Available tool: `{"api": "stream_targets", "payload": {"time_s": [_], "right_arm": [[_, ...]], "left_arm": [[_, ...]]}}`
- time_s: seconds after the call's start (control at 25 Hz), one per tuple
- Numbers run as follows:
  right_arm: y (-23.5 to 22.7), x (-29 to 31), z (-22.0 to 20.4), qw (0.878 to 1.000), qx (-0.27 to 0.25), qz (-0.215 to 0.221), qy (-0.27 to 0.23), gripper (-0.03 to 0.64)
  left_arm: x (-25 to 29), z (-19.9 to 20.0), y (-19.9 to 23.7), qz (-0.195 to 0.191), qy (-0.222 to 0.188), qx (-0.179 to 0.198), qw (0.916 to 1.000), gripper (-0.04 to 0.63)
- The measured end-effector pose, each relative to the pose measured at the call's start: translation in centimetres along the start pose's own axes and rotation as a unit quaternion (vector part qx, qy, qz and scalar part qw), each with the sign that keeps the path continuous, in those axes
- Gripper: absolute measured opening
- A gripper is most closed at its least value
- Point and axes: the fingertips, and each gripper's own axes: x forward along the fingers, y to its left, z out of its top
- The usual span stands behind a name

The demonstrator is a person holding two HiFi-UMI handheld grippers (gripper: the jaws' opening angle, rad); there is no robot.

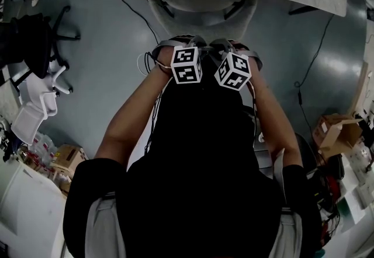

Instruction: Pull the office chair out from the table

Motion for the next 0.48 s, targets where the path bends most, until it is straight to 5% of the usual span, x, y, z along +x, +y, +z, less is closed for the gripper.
{"api": "stream_targets", "payload": {"time_s": [0.48], "right_arm": [[4.3, -1.2, -2.1, 1.000, -0.004, 0.008, 0.006, 0.086]], "left_arm": [[0.8, 1.4, -4.7, -0.009, 0.003, -0.013, 0.9999, 0.075]]}}
